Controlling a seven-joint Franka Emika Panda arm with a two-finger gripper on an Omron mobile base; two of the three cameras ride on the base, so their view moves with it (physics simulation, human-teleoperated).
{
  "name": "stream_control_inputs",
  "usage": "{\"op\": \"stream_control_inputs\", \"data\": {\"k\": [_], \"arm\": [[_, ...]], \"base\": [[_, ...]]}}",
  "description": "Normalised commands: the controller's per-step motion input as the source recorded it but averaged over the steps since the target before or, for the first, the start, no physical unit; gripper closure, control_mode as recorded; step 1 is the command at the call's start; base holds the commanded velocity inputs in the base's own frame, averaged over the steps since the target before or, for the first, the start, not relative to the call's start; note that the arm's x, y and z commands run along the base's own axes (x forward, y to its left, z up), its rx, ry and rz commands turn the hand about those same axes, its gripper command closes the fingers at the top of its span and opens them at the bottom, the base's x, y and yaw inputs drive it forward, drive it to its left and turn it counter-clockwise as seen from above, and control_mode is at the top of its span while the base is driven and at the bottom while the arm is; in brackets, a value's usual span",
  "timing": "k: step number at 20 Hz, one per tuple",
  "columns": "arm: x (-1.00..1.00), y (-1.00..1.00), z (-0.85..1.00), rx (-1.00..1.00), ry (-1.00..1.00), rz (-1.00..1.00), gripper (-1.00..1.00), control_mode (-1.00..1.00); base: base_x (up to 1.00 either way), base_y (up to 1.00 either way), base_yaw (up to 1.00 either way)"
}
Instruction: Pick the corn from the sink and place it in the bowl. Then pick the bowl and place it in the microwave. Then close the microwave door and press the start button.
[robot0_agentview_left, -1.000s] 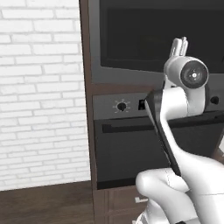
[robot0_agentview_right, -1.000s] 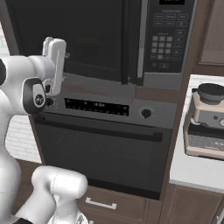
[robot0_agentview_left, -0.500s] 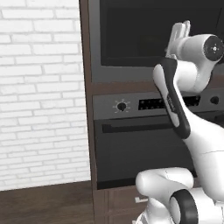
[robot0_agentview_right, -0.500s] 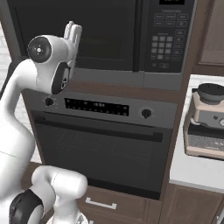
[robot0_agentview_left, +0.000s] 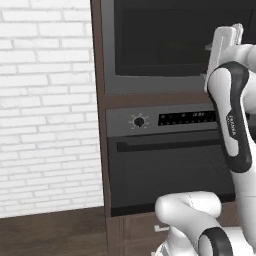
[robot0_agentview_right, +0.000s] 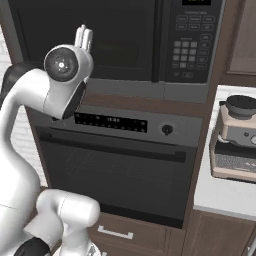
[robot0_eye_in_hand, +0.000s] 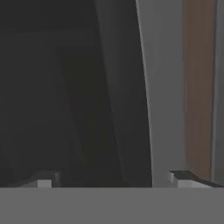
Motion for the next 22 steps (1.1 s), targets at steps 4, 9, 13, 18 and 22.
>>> {"op": "stream_control_inputs", "data": {"k": [4,9,13,18,22], "arm": [[-1.00,-0.64,0.00,0.03,-0.12,0.06,-1.00,-1.00],[-1.00,-0.85,0.00,0.07,-0.07,0.01,-1.00,-1.00],[-0.98,-0.87,0.00,0.06,-0.02,0.00,-1.00,-1.00],[-0.45,-0.65,0.00,0.03,-0.01,0.00,-1.00,-1.00],[0.31,-0.27,0.00,0.02,0.02,0.01,-1.00,-1.00]], "base": [[0.00,0.00,0.00],[0.00,0.00,0.00],[0.00,0.00,0.00],[0.00,0.00,0.00],[0.00,0.00,0.00]]}}
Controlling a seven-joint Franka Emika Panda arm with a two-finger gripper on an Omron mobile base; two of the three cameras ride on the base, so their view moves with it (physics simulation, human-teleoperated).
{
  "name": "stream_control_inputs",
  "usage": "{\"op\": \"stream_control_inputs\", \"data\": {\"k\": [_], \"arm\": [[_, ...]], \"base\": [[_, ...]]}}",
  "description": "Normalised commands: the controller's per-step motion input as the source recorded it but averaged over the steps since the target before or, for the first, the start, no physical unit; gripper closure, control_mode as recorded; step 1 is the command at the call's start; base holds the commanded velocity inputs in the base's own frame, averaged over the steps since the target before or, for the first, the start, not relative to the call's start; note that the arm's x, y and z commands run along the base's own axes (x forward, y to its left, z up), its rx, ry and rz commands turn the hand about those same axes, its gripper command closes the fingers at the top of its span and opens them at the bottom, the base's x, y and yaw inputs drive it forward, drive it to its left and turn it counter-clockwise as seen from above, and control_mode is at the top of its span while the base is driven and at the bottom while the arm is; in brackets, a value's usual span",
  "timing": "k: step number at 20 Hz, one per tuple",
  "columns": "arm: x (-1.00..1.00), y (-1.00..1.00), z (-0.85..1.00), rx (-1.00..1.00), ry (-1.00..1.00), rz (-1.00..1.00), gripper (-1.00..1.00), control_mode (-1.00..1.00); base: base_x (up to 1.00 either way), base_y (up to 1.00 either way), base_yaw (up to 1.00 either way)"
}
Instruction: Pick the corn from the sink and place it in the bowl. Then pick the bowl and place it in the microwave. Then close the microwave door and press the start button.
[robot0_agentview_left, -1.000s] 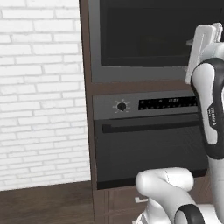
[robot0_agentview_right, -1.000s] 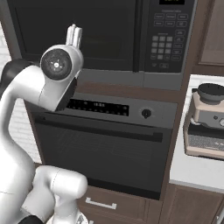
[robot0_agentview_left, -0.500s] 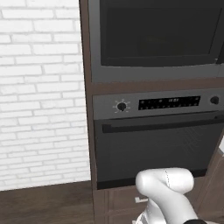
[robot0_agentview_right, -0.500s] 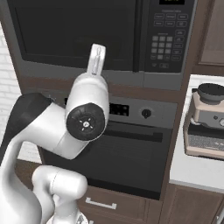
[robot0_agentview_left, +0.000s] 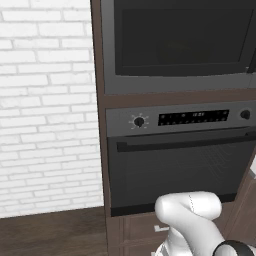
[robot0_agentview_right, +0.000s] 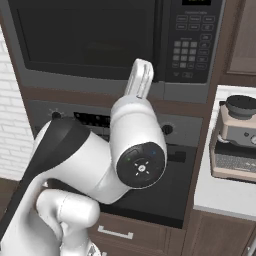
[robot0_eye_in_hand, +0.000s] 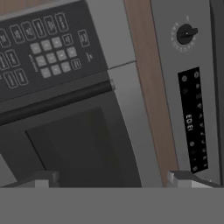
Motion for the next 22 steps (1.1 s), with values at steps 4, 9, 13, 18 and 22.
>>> {"op": "stream_control_inputs", "data": {"k": [4,9,13,18,22], "arm": [[0.60,-0.05,0.00,0.02,0.06,0.04,-1.00,-1.00],[0.37,-0.13,-0.03,0.02,0.06,0.01,-1.00,-1.00],[0.19,-0.27,-0.03,0.03,0.03,0.00,-1.00,-1.00],[0.04,-0.28,-0.10,0.02,0.02,0.00,-1.00,-1.00],[0.00,-0.22,-0.28,0.00,0.03,0.01,-1.00,-1.00]], "base": [[0.00,0.00,0.00],[0.00,0.00,0.00],[0.00,0.00,0.00],[0.00,0.00,0.00],[0.00,0.00,0.00]]}}
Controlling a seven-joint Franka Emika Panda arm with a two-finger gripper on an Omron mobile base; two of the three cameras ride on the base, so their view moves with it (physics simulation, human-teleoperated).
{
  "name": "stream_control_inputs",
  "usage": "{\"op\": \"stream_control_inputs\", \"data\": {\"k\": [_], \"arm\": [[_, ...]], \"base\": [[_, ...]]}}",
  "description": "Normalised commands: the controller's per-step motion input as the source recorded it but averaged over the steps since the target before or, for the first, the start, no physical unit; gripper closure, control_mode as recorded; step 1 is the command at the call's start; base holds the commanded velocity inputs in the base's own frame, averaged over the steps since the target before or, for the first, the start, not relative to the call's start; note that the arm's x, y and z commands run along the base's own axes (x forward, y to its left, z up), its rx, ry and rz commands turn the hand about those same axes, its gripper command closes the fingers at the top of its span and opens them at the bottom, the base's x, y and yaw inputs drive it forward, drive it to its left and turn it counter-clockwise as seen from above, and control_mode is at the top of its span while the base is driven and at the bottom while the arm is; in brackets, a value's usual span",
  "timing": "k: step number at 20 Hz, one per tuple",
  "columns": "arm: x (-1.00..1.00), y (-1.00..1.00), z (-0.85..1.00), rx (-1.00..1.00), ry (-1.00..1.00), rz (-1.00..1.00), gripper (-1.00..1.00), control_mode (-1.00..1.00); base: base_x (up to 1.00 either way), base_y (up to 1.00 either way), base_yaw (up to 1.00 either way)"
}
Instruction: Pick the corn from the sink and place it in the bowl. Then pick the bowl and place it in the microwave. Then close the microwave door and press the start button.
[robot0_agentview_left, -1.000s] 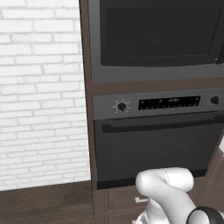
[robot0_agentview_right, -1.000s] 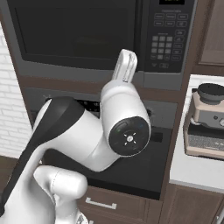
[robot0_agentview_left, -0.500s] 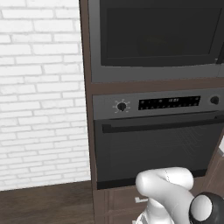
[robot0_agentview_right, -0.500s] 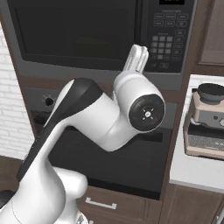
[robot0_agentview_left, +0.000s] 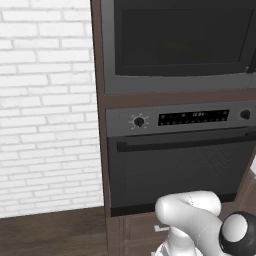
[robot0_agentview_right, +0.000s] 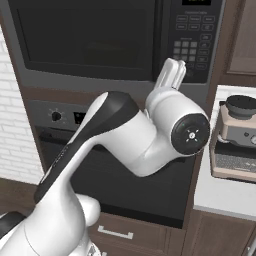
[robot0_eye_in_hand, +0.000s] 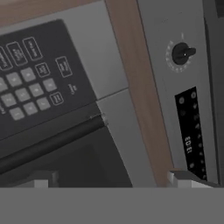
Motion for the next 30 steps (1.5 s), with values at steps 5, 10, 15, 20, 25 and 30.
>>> {"op": "stream_control_inputs", "data": {"k": [5,10,15,20,25,30], "arm": [[0.18,-0.09,-0.21,0.00,0.05,0.00,-1.00,-1.00],[0.27,-0.13,-0.01,0.01,0.03,0.00,-1.00,-1.00],[0.19,-0.18,-0.02,0.01,0.01,0.00,-1.00,-1.00],[0.21,-0.12,-0.07,0.00,0.02,0.00,-1.00,-1.00],[0.27,-0.08,-0.07,0.00,0.03,0.00,-1.00,-1.00],[0.16,-0.14,-0.14,0.00,0.01,0.00,-1.00,-1.00]], "base": [[0.00,0.00,0.00],[0.00,0.00,0.00],[0.00,0.00,0.00],[0.00,0.00,0.00],[0.00,0.00,0.00],[0.00,0.00,0.00]]}}
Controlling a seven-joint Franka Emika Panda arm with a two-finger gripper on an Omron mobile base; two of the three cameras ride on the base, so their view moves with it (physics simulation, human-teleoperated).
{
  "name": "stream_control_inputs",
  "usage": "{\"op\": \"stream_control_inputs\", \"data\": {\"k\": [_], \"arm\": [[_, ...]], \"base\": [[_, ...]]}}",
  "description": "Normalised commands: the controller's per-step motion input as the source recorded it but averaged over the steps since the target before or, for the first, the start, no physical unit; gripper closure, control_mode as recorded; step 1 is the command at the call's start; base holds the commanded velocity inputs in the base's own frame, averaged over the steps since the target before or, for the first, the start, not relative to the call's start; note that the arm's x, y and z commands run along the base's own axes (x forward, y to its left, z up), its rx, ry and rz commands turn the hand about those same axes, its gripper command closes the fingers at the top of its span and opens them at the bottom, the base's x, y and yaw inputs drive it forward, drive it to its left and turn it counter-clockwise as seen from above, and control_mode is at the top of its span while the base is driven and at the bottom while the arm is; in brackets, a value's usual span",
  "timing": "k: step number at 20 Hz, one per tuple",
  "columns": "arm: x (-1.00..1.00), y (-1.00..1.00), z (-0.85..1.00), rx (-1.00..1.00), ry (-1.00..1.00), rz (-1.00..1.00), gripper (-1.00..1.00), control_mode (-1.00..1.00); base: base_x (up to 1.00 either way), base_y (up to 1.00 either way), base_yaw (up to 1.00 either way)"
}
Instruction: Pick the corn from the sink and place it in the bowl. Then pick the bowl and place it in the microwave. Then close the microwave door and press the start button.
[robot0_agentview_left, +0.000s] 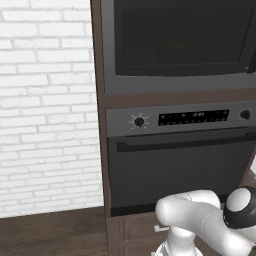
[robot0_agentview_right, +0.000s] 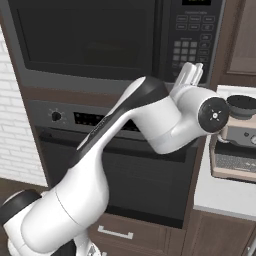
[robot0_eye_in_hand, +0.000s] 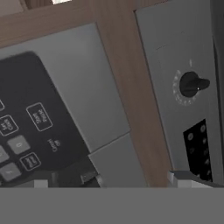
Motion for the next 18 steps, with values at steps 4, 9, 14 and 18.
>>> {"op": "stream_control_inputs", "data": {"k": [4,9,14,18], "arm": [[0.14,-0.15,-0.14,0.00,0.01,0.00,-1.00,-1.00],[0.24,-0.10,-0.02,0.00,0.01,0.00,-1.00,-1.00],[0.31,-0.06,0.00,0.00,0.01,0.00,-1.00,-1.00],[0.37,-0.01,0.00,0.00,0.03,0.00,-1.00,-1.00]], "base": [[0.00,0.00,0.00],[0.00,0.00,0.00],[0.00,0.00,0.00],[0.00,0.00,0.00]]}}
